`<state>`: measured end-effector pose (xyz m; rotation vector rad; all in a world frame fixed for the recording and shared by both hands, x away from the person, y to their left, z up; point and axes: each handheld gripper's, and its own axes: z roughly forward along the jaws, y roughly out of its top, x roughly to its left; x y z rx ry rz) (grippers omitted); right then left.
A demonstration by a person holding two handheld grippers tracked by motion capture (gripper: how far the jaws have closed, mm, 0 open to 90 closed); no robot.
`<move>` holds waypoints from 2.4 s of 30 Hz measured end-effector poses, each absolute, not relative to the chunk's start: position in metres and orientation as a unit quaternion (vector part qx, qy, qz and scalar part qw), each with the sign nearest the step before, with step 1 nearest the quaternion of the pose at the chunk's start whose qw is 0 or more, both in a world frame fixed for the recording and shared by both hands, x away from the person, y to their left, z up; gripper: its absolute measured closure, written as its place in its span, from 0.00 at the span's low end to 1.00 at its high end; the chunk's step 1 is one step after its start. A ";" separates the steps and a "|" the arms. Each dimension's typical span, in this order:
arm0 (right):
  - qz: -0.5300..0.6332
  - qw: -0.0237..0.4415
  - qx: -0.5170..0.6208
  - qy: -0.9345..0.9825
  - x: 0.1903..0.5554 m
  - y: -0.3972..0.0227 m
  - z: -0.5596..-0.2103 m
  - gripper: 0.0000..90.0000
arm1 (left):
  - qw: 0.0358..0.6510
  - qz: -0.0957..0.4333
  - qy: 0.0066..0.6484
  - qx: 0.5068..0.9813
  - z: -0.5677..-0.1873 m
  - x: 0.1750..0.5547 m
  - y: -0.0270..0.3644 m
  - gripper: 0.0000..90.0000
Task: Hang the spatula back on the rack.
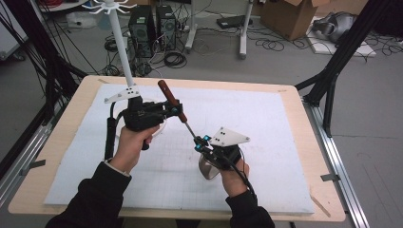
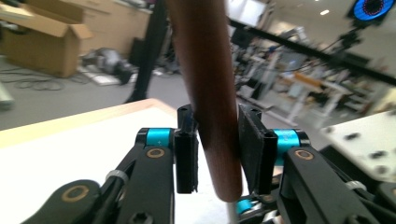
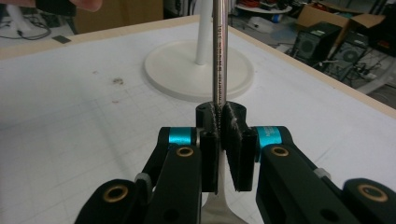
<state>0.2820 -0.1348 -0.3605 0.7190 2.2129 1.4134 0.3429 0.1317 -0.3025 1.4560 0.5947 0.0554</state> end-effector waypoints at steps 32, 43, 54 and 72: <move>0.595 -0.012 0.078 0.800 0.305 -0.137 -0.366 0.94 | 0.710 0.023 0.122 0.693 -0.287 0.315 0.132 0.65; 0.579 0.046 0.152 0.800 0.299 -0.129 -0.372 0.93 | 0.710 0.056 0.135 0.688 -0.293 0.315 0.128 0.80; 0.580 0.164 0.202 0.772 0.288 -0.150 -0.366 0.28 | 0.706 0.067 0.155 0.687 -0.281 0.320 0.144 0.81; 0.561 0.233 0.261 0.750 0.282 -0.203 -0.370 0.23 | 0.699 0.112 0.218 0.672 -0.220 0.367 0.210 0.81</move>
